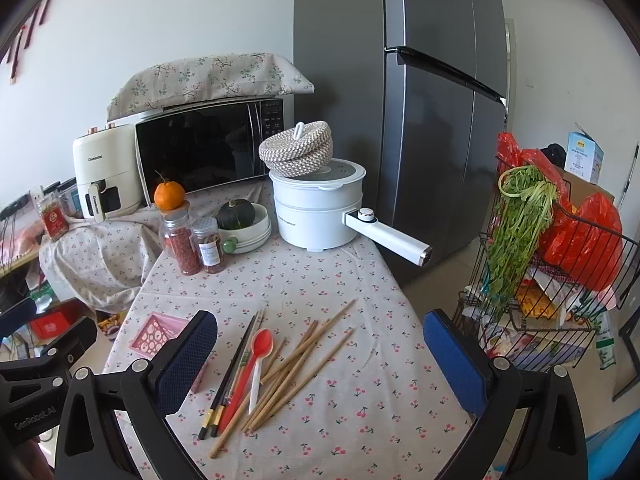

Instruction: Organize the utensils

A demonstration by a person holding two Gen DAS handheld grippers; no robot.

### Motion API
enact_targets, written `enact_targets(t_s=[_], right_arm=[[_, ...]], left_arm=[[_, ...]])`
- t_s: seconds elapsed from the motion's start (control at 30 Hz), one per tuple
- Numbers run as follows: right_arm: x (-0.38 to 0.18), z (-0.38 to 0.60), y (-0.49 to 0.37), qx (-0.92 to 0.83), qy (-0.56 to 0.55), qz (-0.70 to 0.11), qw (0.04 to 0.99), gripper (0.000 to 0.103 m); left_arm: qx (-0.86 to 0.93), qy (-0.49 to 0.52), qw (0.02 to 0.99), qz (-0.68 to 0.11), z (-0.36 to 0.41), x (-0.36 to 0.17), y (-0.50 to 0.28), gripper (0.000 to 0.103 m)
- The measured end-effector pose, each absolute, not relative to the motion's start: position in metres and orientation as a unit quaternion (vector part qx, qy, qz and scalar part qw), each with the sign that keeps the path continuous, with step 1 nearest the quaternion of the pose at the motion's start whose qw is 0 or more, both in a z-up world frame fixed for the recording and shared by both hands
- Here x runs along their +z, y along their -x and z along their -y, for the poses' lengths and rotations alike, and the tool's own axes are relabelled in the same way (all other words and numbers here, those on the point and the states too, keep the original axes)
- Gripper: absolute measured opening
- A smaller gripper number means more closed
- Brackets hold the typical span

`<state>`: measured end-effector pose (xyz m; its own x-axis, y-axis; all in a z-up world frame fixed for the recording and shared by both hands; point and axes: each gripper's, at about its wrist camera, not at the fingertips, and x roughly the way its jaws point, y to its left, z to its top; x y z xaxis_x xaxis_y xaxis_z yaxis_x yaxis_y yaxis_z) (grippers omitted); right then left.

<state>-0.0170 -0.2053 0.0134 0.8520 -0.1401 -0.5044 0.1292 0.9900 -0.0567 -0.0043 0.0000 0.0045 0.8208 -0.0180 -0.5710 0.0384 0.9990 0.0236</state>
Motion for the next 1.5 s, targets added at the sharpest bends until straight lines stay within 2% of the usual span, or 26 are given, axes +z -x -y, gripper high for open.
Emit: enact_targets(t_s=[1.5], right_arm=[[0.0155, 0.2, 0.0207, -0.057, 0.003, -0.258, 0.964, 0.103]], left_arm=[[-0.01, -0.013, 0.956, -0.292, -0.0065, 0.0057, 0.0075, 0.103]])
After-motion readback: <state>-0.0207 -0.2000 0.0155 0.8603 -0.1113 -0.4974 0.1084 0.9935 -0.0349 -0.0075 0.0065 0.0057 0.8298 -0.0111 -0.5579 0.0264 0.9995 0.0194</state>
